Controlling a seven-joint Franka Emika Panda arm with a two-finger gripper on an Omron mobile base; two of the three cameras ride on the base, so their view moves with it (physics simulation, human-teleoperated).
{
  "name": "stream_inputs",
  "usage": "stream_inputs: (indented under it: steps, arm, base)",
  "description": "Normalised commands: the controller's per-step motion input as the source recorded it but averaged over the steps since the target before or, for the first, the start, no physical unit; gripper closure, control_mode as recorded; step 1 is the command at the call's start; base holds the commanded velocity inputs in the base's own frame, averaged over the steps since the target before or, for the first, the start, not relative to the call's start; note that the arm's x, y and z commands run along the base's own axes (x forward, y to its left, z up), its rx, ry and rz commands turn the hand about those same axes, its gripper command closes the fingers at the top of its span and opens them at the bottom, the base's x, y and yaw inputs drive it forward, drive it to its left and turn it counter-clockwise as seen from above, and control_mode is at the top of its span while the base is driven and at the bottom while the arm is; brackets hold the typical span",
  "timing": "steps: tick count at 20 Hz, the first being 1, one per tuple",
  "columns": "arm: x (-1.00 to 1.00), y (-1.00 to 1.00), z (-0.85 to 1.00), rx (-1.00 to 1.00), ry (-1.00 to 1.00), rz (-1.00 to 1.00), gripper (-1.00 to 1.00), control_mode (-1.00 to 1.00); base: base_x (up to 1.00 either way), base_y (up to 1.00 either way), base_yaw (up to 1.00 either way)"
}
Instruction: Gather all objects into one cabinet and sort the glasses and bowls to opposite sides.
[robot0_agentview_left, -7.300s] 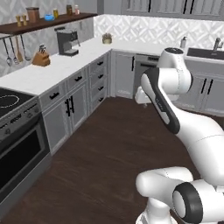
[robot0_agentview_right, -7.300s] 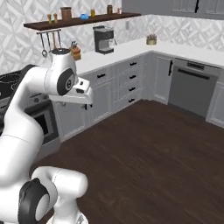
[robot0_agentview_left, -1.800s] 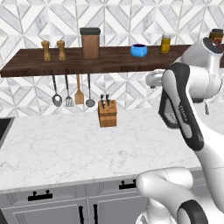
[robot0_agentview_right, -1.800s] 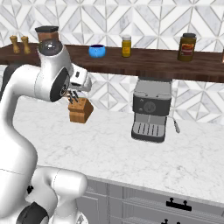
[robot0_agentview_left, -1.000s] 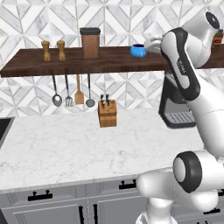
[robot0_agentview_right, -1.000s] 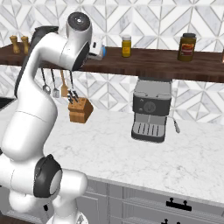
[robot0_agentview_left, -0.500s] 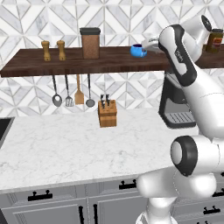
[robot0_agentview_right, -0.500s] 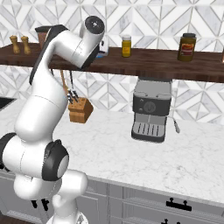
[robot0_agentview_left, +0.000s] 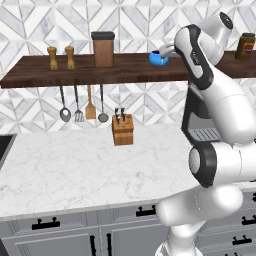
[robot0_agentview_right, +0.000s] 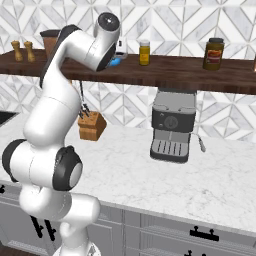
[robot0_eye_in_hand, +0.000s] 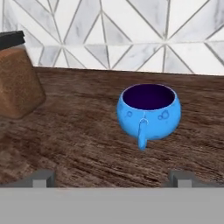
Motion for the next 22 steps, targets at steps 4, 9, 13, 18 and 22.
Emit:
stream_inputs:
  steps: [4,9,13,18,22]
  arm:
    - [0.21,0.0,-0.12,-0.07,0.0,0.0,-1.0,-1.0]
    - [0.11,0.0,-0.19,-0.04,0.02,0.0,-1.0,-1.0]
    - [0.14,0.0,-0.06,0.0,0.02,-0.01,-1.0,-1.0]
    - [0.1,0.0,0.0,0.0,0.0,-0.03,-1.0,-1.0]
    - [0.04,0.0,-0.03,0.0,0.0,-0.04,-1.0,-1.0]
  base:
    - [0.0,0.0,0.0]
    - [0.0,0.0,0.0]
    - [0.0,0.0,0.0]
    - [0.0,0.0,0.0]
    - [0.0,0.0,0.0]
